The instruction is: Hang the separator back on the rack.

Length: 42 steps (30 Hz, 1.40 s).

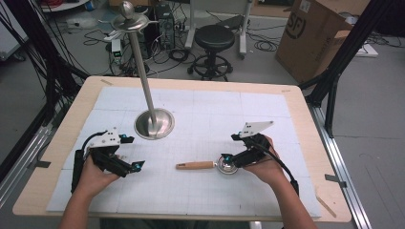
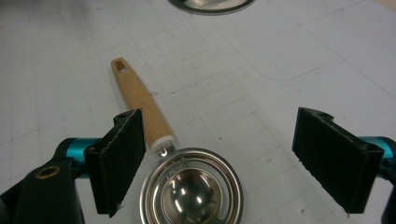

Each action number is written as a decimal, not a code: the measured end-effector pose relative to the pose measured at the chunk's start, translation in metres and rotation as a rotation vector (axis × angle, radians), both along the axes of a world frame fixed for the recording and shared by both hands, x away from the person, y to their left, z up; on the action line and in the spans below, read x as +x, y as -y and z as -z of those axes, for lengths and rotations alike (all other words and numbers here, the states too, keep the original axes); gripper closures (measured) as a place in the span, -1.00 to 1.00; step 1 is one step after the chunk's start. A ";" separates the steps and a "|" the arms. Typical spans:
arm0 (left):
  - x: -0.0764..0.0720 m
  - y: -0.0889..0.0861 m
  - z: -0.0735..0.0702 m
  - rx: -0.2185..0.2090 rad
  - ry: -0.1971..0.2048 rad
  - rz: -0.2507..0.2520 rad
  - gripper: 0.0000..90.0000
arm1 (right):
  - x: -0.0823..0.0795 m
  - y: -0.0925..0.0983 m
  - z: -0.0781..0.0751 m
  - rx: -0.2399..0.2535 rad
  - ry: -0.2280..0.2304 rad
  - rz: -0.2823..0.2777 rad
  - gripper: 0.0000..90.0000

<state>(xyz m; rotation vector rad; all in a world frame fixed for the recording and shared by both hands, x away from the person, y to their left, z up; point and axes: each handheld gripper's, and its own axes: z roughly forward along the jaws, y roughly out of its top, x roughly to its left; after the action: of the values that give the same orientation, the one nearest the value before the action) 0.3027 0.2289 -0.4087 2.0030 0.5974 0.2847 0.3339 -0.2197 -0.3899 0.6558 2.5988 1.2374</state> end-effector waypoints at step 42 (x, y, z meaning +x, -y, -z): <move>-0.001 0.000 0.000 0.016 0.000 0.009 -0.96 | 0.010 -0.085 0.016 -0.533 -0.127 -0.310 0.16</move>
<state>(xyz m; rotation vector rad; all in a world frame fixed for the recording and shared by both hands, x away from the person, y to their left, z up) 0.3013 0.2294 -0.4091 2.0202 0.5876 0.2845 0.3435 -0.1348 -0.4056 0.2405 3.0294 0.5169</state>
